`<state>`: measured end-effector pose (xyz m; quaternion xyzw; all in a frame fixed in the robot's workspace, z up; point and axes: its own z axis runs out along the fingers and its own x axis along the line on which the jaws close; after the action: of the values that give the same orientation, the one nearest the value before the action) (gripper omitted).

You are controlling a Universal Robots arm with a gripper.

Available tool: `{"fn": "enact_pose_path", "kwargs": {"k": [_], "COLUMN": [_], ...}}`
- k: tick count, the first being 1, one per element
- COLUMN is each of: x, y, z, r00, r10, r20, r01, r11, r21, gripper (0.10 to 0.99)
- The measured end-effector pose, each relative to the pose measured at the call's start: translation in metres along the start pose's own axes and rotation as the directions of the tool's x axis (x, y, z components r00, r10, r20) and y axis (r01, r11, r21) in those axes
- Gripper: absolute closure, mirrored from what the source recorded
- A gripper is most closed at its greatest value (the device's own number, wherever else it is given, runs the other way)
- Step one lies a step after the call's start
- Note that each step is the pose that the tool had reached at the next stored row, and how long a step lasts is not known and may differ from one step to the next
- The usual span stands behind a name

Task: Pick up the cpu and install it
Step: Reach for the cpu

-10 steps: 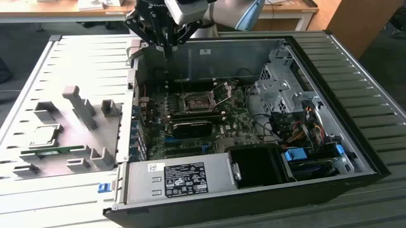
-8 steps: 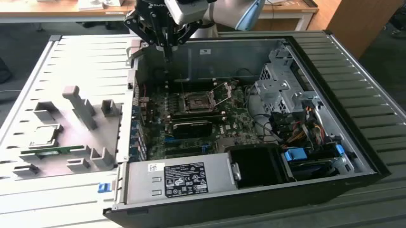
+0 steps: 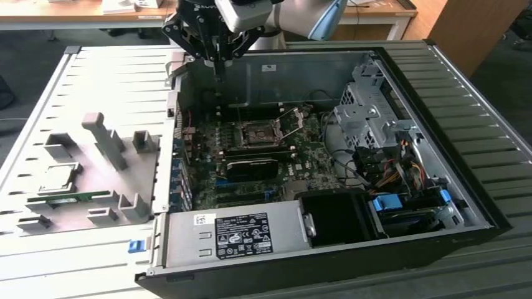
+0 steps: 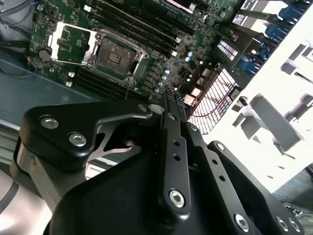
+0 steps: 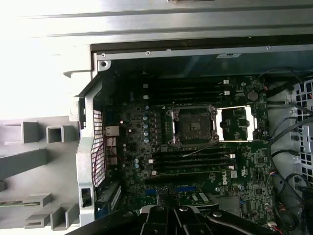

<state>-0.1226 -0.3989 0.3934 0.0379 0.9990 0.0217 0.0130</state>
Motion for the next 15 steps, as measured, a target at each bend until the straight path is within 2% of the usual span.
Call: {"fn": "enact_pose_path", "kwargs": {"k": [15], "x": [0.0110], "y": [-0.0009], "z": [-0.0002], "r00": [1.0000], "r10": [0.000], "r20": [0.0001], "r01": [0.000], "r11": [1.0000], "r21": [0.000], "gripper": [0.980]}}
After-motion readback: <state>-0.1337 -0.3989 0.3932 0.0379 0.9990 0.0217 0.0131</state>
